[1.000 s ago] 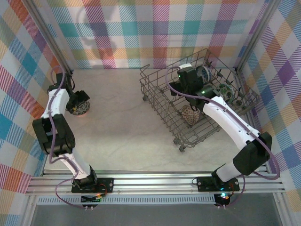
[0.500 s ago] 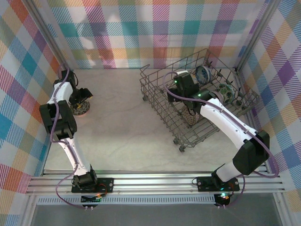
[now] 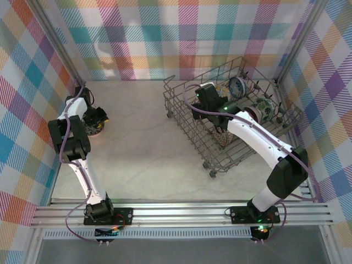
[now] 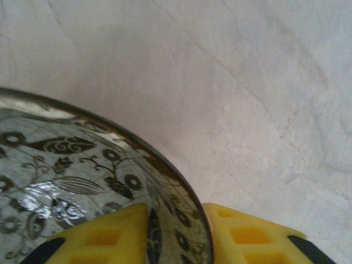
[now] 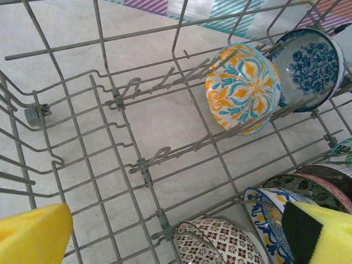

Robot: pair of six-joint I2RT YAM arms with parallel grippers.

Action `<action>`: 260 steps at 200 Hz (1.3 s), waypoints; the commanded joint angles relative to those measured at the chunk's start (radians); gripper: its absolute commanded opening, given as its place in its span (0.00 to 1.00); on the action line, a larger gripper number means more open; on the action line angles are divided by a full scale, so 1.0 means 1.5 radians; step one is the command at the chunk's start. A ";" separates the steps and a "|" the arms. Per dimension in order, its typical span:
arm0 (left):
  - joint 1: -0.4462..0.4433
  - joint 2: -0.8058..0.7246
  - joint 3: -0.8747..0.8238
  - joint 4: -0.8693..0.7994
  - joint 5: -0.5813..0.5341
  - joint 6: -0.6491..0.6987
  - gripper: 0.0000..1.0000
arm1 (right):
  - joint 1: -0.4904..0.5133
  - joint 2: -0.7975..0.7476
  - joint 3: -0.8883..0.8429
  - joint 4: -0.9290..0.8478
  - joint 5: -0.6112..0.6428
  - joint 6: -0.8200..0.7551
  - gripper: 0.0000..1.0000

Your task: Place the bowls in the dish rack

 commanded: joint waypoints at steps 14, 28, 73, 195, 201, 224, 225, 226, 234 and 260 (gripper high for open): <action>-0.002 -0.074 -0.031 0.003 0.032 -0.009 0.25 | 0.047 0.015 0.043 0.006 -0.028 0.002 0.98; -0.002 -0.094 -0.046 0.003 0.039 -0.011 0.22 | 0.055 0.017 0.045 0.005 -0.031 -0.003 0.98; -0.001 -0.178 -0.113 0.018 0.042 -0.024 0.10 | 0.063 0.007 0.036 0.001 -0.029 -0.026 0.99; -0.145 -0.502 -0.197 0.178 0.042 -0.332 0.00 | 0.109 0.017 0.138 0.009 -0.059 -0.072 0.97; -0.165 -0.517 -0.197 0.192 0.021 -0.351 0.00 | 0.116 0.022 0.147 0.009 -0.057 -0.075 0.97; -0.240 -0.541 -0.195 0.247 -0.035 -0.422 0.00 | 0.137 0.045 0.184 0.013 -0.071 -0.077 0.97; -0.244 -0.541 -0.193 0.249 -0.038 -0.424 0.00 | 0.138 0.046 0.185 0.014 -0.072 -0.076 0.97; -0.248 -0.541 -0.193 0.251 -0.040 -0.427 0.00 | 0.139 0.047 0.187 0.015 -0.074 -0.076 0.97; -0.275 -0.540 -0.188 0.264 -0.061 -0.439 0.00 | 0.149 0.055 0.196 0.024 -0.086 -0.070 0.95; -0.342 -0.522 -0.182 0.310 -0.106 -0.473 0.00 | 0.183 0.081 0.217 0.056 -0.107 -0.057 0.90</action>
